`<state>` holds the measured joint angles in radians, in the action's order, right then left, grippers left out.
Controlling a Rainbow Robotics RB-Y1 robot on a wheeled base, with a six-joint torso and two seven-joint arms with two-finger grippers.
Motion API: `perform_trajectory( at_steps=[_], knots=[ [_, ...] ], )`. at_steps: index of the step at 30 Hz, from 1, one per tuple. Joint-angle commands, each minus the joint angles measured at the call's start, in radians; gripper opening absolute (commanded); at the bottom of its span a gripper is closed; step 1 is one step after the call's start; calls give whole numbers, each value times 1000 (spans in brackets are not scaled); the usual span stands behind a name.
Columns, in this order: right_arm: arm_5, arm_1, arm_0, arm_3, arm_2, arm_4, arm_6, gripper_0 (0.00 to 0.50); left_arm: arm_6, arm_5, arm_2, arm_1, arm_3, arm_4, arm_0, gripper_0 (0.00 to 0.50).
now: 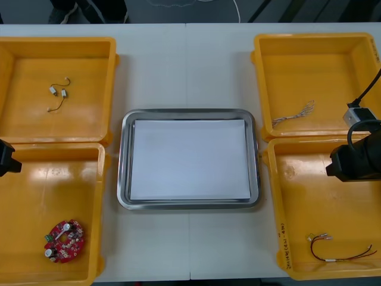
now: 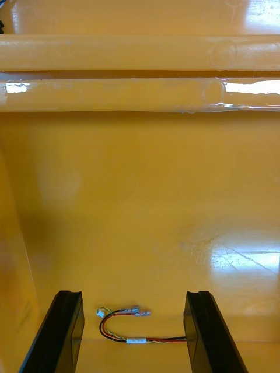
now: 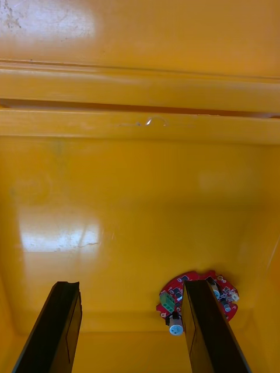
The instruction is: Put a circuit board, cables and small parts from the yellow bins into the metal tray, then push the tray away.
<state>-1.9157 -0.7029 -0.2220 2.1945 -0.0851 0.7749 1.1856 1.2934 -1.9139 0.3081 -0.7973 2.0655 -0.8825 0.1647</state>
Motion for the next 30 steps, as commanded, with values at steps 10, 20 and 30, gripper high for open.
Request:
perform_trajectory(
  at_steps=[10, 20, 30],
  knots=[
    [-4, -37, 12, 33, -33, -8, -38, 500, 84, -6, 29, -46, 28, -7, -14, 500],
    [-4, -37, 12, 33, -33, -8, -38, 500, 84, -6, 29, -46, 28, -7, -14, 500],
    [-4, -37, 12, 33, -33, -8, -38, 500, 84, -6, 29, -46, 28, -7, -14, 500]
  ],
)
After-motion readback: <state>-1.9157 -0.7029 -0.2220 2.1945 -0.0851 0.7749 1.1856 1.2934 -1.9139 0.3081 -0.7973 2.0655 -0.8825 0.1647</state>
